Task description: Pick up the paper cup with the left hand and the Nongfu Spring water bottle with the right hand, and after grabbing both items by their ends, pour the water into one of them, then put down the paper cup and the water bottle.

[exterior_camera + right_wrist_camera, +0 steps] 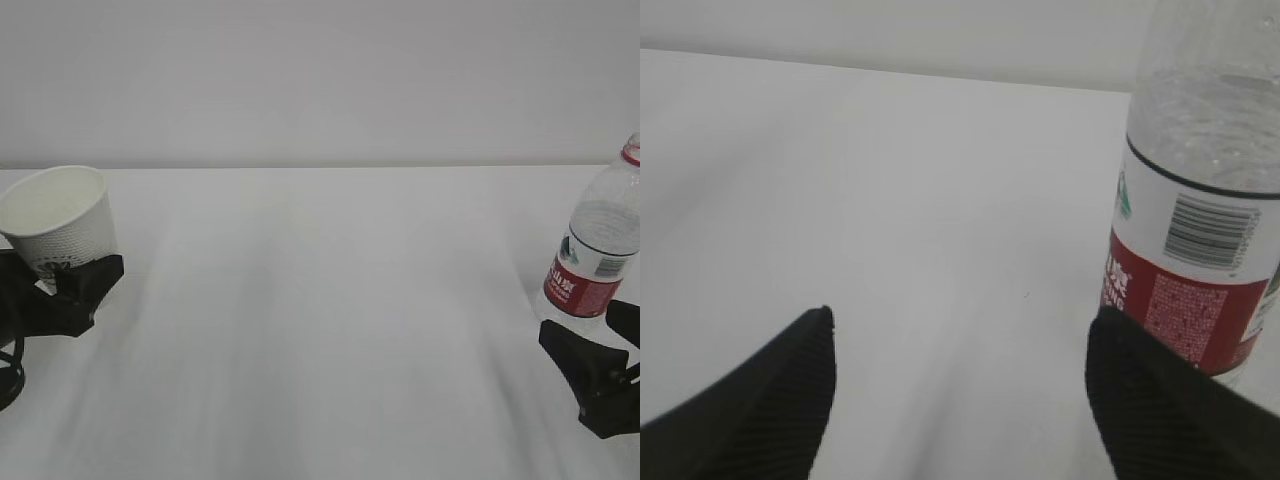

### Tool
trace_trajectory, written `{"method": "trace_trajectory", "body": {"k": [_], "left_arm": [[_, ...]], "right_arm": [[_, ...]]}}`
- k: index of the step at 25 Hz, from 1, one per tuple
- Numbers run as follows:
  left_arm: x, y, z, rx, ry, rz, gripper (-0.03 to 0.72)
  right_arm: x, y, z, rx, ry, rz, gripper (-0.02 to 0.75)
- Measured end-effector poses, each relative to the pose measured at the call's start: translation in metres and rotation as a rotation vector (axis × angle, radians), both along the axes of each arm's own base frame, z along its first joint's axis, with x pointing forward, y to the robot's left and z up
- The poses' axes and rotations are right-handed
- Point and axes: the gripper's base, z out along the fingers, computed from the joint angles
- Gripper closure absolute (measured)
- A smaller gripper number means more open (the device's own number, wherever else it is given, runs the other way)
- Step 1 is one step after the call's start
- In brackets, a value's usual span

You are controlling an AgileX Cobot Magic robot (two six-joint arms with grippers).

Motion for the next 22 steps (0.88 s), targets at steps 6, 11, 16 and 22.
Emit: {"method": "trace_trajectory", "body": {"k": [6,11,16,22], "left_arm": [[-0.019,-0.001,0.01,0.006,-0.018,-0.043,0.125],[-0.026,-0.008,0.016,0.02,-0.046,-0.131,0.126],[-0.031,-0.016,0.018,-0.006,-0.035,-0.231,0.127],[-0.036,-0.022,0.017,-0.011,-0.02,-0.322,0.127]], "right_arm": [[0.0,0.0,0.0,0.002,0.001,-0.001,0.151],[0.0,0.0,0.0,0.016,0.005,-0.006,0.151],[0.0,0.0,0.0,0.018,0.006,-0.006,0.15],[0.0,0.0,0.0,0.02,0.007,-0.007,0.151]]}}
